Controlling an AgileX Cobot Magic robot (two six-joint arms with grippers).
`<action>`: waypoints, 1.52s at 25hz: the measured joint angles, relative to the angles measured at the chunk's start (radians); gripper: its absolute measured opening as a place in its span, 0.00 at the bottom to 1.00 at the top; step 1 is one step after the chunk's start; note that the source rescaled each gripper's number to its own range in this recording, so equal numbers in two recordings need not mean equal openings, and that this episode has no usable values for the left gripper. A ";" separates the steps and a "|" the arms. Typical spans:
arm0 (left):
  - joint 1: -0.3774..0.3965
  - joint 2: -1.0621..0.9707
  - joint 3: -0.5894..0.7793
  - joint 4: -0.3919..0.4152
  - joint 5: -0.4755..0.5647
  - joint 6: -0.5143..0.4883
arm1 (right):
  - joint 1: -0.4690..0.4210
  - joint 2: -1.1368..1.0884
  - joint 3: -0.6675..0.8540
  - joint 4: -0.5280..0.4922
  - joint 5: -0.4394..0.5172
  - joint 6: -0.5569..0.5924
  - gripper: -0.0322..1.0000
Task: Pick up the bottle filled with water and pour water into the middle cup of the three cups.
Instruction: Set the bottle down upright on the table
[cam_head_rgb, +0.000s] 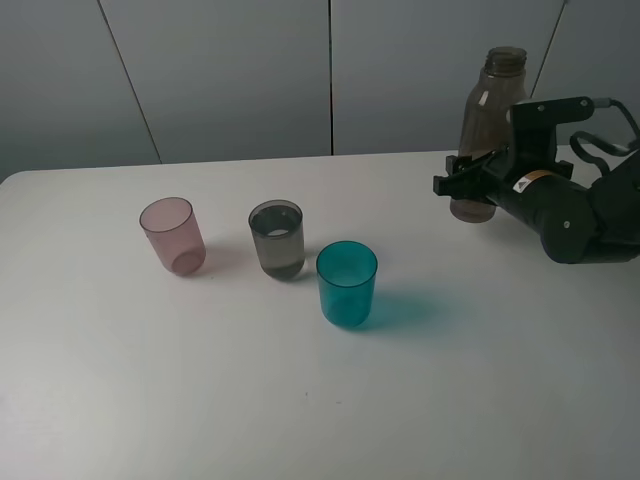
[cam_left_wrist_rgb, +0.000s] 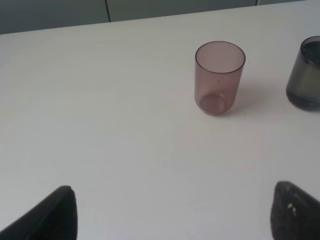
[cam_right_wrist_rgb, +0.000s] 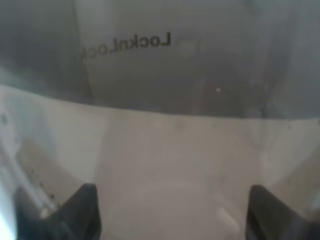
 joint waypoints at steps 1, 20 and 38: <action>0.000 0.000 0.000 0.000 0.000 0.000 | 0.000 -0.003 0.010 0.007 -0.012 -0.007 0.04; 0.000 0.000 0.000 0.000 0.000 0.000 | -0.001 0.098 -0.088 0.105 -0.098 -0.007 0.04; 0.000 0.000 0.000 0.000 0.000 0.002 | -0.001 0.241 -0.136 0.103 -0.129 0.044 0.04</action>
